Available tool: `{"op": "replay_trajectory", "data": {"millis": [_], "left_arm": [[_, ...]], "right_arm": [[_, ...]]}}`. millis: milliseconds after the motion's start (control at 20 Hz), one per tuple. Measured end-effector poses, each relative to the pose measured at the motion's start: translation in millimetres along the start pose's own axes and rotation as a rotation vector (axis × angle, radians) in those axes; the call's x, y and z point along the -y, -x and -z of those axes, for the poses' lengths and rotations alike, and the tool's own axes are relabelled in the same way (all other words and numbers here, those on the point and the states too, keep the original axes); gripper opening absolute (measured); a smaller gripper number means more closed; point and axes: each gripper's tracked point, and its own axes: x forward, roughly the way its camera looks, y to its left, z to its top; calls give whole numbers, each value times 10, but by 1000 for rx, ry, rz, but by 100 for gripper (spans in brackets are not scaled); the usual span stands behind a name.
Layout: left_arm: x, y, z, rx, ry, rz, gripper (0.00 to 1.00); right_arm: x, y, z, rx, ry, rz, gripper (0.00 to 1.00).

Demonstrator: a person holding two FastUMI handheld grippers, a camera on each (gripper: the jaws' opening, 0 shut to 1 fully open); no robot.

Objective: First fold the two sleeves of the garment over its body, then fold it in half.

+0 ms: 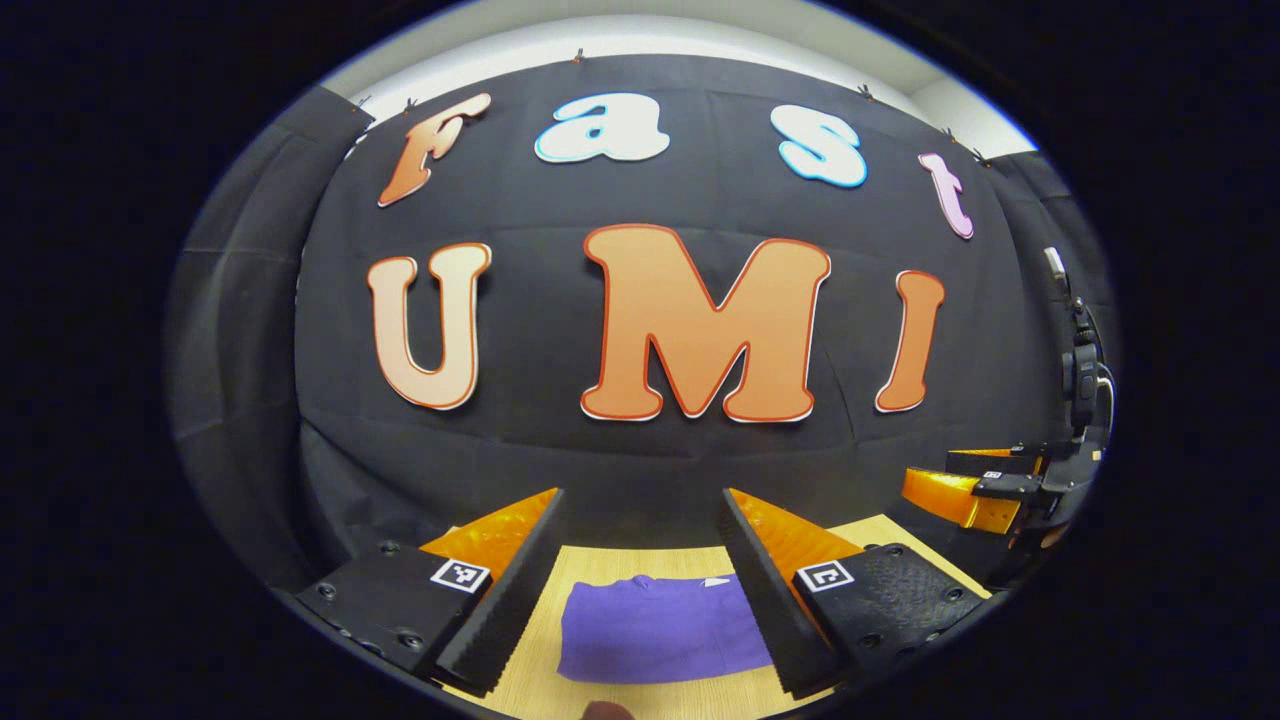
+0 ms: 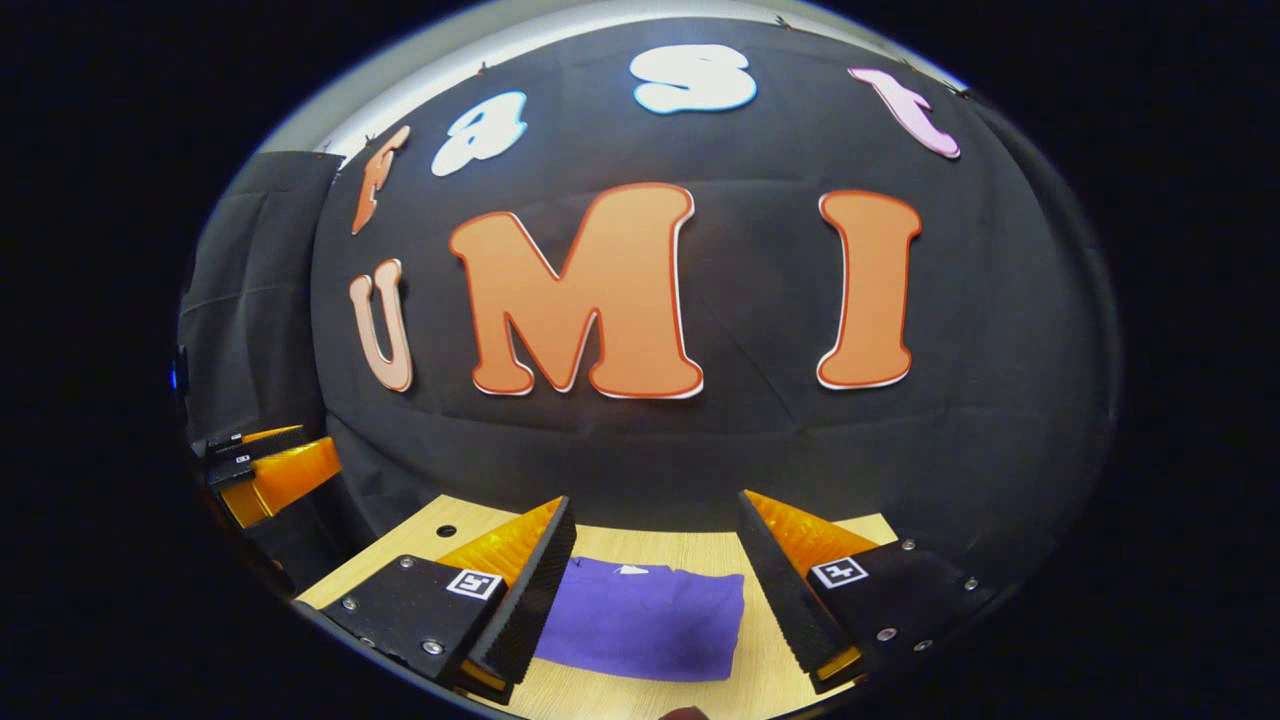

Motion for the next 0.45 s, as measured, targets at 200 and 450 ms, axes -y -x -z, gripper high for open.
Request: {"op": "replay_trajectory", "data": {"millis": [200, 450], "left_arm": [[-75, 323, 31, 44, 12, -23, 95], [-79, 632, 190, 57, 42, -14, 96]], "right_arm": [[-226, 285, -27, 45, 53, -6, 96], [-470, 621, -30, 105, 67, -40, 100]]}}
